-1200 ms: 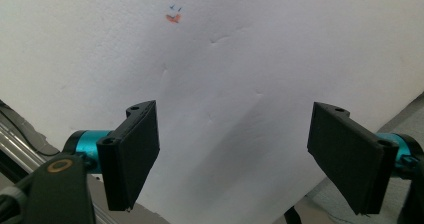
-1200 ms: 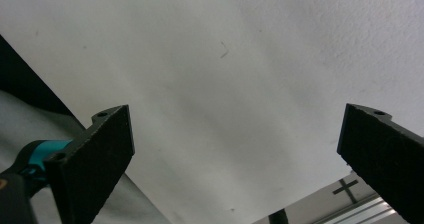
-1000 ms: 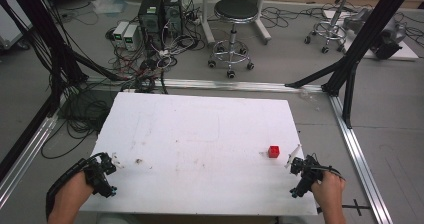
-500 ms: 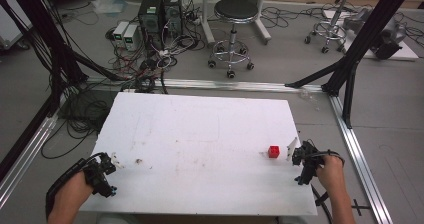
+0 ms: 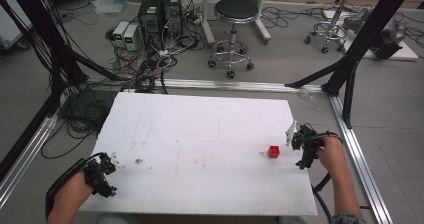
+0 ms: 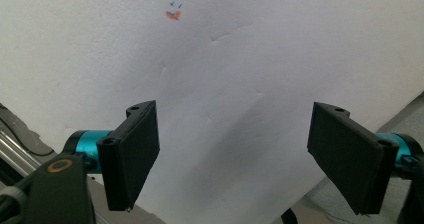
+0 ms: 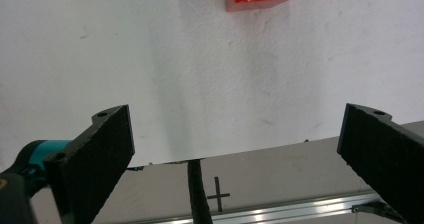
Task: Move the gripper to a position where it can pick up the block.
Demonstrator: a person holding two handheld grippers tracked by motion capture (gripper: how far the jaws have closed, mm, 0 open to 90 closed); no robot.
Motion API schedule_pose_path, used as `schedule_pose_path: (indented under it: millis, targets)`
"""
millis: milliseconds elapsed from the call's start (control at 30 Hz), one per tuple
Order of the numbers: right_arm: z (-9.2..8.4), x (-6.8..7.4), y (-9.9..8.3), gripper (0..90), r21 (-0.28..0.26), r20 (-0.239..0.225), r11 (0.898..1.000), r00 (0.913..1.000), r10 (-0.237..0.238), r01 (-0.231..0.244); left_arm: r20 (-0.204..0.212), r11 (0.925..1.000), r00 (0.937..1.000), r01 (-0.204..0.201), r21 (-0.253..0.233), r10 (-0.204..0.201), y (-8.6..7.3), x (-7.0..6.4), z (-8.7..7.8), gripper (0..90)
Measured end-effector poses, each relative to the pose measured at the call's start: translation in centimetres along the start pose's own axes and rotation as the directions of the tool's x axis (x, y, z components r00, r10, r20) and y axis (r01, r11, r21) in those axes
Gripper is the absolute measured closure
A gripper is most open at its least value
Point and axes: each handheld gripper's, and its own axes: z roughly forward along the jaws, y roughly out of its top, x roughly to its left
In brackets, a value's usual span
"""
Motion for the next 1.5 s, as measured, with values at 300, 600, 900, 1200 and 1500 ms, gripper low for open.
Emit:
schedule_pose_path:
  millis: [300, 600, 900, 1200, 1500]
  targets:
    - [-0.3, -1.4, 2.2, 0.9, 0.003, -0.016, 0.998, 0.998, -0.061, 0.061, 0.002, 1.0, 1.0, -0.002, -0.002, 0.002, 0.1, 0.0, 0.0, 21.1]
    - [1.1, -2.1, 4.0, 0.9, -0.015, -0.03, 0.996, 0.9954, -0.09, 0.09, 0.015, 0.9999, 0.9999, 0.002, -0.015, -0.001, 0.1, 0.0, -0.3, 21.0]
    - [2.8, -2.3, 5.6, 0.9, -0.018, -0.056, 0.993, 0.9919, -0.114, 0.113, 0.021, 0.9997, 0.9998, 0.005, -0.023, -0.004, 0.0, 0.0, -0.4, 21.1]
    - [4.3, -2.5, 7.0, 0.9, 0.004, -0.079, 0.99, 0.9871, -0.14, 0.14, 0.022, 0.9994, 0.9996, 0.017, -0.029, -0.017, -0.1, 0.1, -0.4, 21.1]
    - [5.2, -2.3, 7.2, 0.9, 0.018, -0.098, 0.99, 0.9854, -0.139, 0.141, 0.025, 0.9995, 0.9996, 0.015, -0.027, -0.014, -0.1, 0.1, -0.3, 21.1]
